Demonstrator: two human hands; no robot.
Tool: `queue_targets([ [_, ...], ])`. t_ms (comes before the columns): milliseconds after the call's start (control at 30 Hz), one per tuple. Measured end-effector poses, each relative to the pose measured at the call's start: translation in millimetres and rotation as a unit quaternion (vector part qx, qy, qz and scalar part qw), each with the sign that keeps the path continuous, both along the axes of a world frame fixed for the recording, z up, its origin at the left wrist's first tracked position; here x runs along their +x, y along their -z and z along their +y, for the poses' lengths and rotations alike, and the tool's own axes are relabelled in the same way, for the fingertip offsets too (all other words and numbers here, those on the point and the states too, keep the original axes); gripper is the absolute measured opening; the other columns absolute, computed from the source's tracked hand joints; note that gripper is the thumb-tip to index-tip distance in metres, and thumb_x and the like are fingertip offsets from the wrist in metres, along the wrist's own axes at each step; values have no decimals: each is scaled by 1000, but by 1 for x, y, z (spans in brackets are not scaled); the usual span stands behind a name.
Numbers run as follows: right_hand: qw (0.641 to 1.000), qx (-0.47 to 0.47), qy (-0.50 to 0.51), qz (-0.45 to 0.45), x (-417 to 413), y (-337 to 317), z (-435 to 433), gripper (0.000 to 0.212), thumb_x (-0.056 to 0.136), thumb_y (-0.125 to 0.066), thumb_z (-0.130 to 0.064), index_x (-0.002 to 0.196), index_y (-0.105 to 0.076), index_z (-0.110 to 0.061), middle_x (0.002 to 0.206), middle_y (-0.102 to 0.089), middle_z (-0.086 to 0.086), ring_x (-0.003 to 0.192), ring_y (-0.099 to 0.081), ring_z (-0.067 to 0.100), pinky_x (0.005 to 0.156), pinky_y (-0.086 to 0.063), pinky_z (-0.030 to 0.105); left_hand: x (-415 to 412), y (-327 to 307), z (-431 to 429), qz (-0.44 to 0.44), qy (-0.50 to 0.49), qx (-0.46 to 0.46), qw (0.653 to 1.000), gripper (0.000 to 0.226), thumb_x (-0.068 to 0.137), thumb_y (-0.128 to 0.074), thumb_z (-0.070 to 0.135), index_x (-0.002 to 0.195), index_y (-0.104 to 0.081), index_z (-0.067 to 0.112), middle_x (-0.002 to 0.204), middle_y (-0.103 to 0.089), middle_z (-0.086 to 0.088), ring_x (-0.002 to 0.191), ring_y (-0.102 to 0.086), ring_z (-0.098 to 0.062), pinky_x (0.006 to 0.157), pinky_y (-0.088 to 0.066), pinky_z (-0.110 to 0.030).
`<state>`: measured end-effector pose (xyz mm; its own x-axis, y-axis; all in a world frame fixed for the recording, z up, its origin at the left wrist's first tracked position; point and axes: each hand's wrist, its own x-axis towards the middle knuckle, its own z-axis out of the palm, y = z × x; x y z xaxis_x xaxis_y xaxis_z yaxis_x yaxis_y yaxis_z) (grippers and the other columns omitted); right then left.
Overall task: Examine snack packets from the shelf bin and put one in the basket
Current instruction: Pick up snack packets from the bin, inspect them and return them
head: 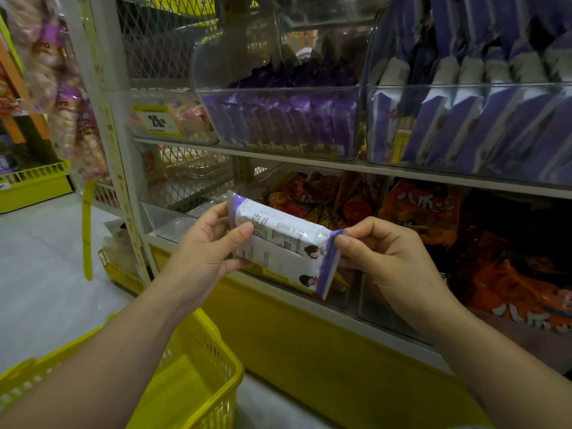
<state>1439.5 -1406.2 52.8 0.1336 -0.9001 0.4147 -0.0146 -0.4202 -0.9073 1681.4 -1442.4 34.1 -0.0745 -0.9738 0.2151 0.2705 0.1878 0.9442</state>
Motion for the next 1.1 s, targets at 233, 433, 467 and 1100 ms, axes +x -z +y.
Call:
queue_targets([
  [233, 997, -21, 39, -68, 17, 0, 6, 8, 74, -66, -25, 66, -69, -23, 76, -76, 0, 74, -73, 11, 63, -56, 18, -42, -10, 18, 42, -104, 69, 991, 85, 77, -70, 22, 151, -28, 20, 138, -49, 4, 120, -53, -11, 108, -40, -39],
  [433, 995, -52, 78, -29, 25, 3, 10, 5, 79, -68, -17, 75, -68, -19, 73, -74, -11, 68, -70, 1, 60, -53, 14, -62, -10, 24, 99, 11, 142, 985, 66, 89, -59, -1, 148, -35, 15, 132, -61, -9, 120, -59, -23, 101, -48, -43],
  [467, 995, -54, 81, -22, 25, 3, 10, 8, 81, -68, -13, 76, -68, -19, 74, -74, -13, 70, -70, 1, 62, -54, 14, -63, -10, 24, 105, 25, 148, 983, 73, 87, -59, -4, 151, -30, 19, 134, -60, -10, 117, -61, -24, 94, -52, -42],
  [1100, 998, -32, 36, -49, 25, 5, 10, 14, 73, -65, -23, 74, -65, -9, 84, -76, -10, 74, -70, 0, 59, -50, 11, -51, -8, 19, 208, 35, 218, 953, 33, 85, -49, 1, 114, -62, 7, 113, -67, -12, 92, -69, -30, 70, -61, -48],
])
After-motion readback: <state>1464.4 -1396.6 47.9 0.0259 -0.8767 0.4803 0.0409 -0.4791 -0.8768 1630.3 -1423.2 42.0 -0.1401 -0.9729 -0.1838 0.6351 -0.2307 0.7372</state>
